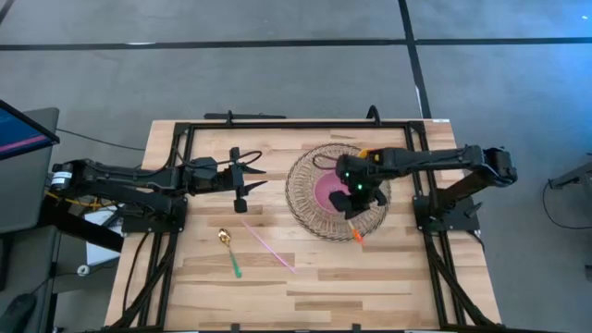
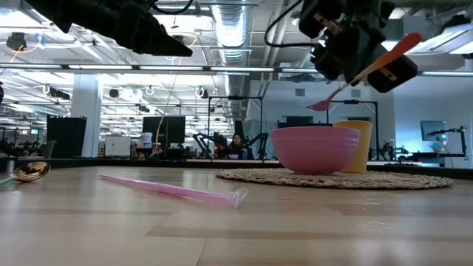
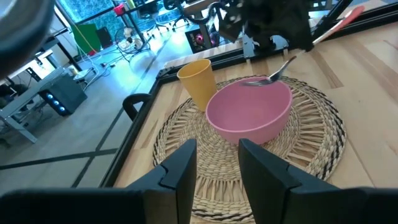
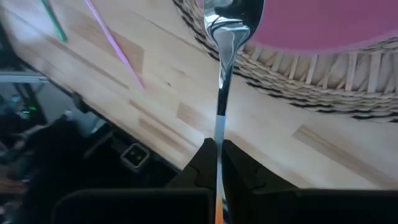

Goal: Pick & Place Utensil
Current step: Put the orange fork into the pink bowl

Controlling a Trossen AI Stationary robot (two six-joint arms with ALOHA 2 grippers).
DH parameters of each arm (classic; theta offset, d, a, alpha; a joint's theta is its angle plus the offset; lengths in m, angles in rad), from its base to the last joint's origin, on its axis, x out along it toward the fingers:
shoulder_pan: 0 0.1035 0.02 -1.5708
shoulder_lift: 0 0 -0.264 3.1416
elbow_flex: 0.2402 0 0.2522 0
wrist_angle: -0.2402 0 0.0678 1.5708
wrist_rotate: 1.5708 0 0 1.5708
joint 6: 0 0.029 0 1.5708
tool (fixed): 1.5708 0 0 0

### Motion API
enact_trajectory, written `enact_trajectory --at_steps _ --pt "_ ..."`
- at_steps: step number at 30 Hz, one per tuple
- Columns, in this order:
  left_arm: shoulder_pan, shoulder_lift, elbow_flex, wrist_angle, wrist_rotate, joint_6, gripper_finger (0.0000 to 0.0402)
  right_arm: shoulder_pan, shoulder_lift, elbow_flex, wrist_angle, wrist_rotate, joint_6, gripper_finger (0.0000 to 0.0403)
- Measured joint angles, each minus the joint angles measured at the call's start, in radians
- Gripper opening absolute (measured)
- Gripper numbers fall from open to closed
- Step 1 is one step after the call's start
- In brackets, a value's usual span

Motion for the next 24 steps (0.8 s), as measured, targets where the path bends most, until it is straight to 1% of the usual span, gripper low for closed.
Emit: enact_trajectory --at_steps 6,10,19,24 --pt "0.000 0.000 0.000 0.000 0.000 0.000 0.0120 -0.085 0.000 0.000 -0.005 -0.013 0.000 0.0002" --pt "0.000 0.000 0.000 0.001 0.000 0.000 0.0120 -0.122 0.028 0.000 -0.013 -0.025 -0.013 0.0002" --pt "0.000 0.000 0.000 0.000 0.000 0.000 0.0120 -0.175 0.168 0.000 0.009 -0.149 -0.111 0.0002" --pt "0.000 0.000 0.000 0.000 0.000 0.000 0.0120 -0.200 0.225 0.000 0.016 -0.158 -0.208 0.0002"
